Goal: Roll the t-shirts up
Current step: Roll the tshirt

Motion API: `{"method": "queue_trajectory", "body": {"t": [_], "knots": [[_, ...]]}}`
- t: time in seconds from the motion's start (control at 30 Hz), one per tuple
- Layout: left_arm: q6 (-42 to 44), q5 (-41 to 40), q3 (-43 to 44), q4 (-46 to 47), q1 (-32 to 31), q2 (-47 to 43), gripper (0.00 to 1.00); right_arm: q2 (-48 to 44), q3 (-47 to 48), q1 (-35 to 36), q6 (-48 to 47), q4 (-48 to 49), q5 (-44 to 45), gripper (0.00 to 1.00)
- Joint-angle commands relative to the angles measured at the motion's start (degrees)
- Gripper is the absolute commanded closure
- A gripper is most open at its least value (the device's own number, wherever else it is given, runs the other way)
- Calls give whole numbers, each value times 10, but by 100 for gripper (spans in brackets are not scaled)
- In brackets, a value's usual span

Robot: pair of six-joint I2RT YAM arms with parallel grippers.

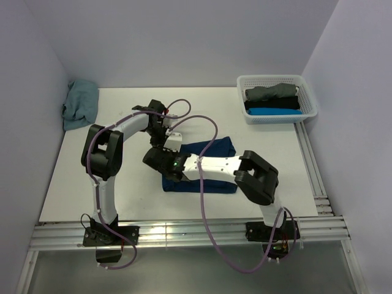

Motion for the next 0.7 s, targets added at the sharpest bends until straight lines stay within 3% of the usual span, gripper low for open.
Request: {"method": "queue_trajectory", "body": {"t": [0.0,0.43,0.67], "knots": [[16,-43,19,7,0,9,93,30,44,-8,-47,-15,50,50],[16,-41,30,-1,-3,16,86,87,56,-8,-21,-51,29,53],[16,-40,37,-2,-3,18,74,98,57,7,-6,-86,38,50]]}}
